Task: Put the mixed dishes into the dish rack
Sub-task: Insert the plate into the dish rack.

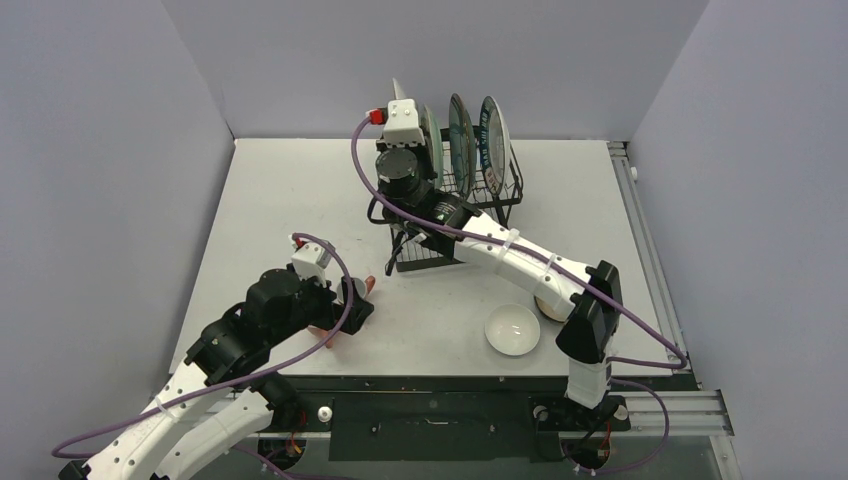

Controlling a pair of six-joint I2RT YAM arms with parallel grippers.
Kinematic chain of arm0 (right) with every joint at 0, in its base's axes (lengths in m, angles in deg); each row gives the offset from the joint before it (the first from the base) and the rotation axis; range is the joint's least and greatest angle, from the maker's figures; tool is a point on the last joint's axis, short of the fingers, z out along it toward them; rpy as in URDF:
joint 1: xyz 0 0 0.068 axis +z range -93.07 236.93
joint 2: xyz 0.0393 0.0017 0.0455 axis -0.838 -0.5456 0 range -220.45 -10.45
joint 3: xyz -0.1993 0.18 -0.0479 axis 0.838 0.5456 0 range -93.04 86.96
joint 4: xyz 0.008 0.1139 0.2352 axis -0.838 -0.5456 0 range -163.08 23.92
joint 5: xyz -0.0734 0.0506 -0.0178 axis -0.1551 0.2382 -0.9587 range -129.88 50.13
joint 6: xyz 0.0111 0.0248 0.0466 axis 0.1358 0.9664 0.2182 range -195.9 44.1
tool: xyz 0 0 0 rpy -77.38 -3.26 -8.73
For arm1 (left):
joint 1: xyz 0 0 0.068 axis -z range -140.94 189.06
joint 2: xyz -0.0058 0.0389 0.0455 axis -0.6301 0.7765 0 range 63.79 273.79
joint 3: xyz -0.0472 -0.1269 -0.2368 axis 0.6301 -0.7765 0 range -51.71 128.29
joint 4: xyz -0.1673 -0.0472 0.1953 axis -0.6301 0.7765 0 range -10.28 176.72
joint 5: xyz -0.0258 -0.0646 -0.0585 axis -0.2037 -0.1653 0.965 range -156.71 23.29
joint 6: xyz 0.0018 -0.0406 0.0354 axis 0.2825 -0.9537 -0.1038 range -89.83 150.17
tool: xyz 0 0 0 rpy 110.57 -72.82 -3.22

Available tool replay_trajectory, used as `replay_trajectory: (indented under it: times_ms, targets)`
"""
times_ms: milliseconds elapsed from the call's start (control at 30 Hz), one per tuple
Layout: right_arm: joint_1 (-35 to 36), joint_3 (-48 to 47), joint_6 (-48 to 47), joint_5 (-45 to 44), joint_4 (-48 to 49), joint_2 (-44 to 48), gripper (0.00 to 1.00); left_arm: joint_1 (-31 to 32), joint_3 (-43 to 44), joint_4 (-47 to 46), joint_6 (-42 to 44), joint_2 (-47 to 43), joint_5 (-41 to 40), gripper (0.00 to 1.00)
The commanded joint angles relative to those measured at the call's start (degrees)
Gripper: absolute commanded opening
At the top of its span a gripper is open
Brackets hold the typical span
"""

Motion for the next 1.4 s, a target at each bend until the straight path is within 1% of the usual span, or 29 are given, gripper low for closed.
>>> replay_trajectory:
  times_ms: [0,700,1367]
  targets:
    - [-0.5,-2.8,1.3,-0.6,8.3,3.4,0.00,-0.6,0.2,-3.4,0.7,0.1,1.0,0.96]
    - [-0.4,2.2,3.7,-0.8,7.9,4.3,0.00,-1.2,0.2,-3.5,0.7,0.1,1.4,0.96]
    - [0.3,5.4,10.9,-1.4,4.2,6.3,0.00,-1.3,0.2,-3.5,0.7,-0.2,1.6,0.96]
